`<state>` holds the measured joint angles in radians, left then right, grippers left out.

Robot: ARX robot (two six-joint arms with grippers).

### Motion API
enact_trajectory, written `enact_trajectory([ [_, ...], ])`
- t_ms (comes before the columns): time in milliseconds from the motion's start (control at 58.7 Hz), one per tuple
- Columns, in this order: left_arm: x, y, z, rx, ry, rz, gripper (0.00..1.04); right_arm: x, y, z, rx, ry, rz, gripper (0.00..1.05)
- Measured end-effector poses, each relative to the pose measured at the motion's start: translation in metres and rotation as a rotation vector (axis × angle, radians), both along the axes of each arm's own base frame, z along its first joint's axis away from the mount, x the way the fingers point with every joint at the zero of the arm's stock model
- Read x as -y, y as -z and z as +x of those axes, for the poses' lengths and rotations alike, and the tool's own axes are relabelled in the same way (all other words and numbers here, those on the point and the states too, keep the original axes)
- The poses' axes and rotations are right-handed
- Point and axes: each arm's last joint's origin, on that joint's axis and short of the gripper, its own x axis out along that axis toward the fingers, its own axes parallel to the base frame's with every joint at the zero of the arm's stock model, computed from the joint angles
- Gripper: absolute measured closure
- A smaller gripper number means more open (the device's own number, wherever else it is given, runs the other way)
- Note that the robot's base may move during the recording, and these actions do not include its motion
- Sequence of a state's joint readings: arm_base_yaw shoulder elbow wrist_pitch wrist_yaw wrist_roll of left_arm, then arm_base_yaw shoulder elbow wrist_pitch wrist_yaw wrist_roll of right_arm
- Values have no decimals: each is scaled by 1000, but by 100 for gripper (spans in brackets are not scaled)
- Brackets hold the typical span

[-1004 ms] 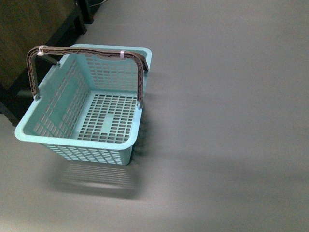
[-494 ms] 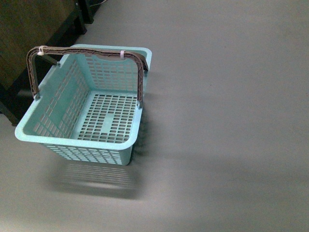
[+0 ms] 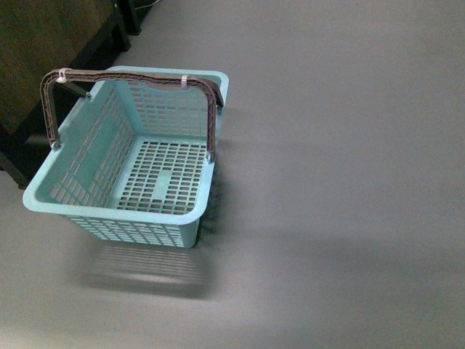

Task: Pick lemon and mango into basket

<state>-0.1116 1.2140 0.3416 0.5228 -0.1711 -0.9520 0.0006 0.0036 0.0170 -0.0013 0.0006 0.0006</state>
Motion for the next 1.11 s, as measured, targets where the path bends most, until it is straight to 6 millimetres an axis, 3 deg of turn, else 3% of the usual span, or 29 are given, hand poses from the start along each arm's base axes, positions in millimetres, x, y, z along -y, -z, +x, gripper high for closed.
enact_trajectory([
  [136,18,23,55,-55,-21,-117,7,0,0,0,0,0,0,9],
  [477,52,86,162,-143,-132,-286,7,0,0,0,0,0,0,9],
  [681,67,96,206,-124,-130,-347,7,0,0,0,0,0,0,9],
  [902,63,105,250,-131,-153,-380,7,0,0,0,0,0,0,9],
  [1107,64,110,267,-140,-158,-384,7,0,0,0,0,1,0,9],
])
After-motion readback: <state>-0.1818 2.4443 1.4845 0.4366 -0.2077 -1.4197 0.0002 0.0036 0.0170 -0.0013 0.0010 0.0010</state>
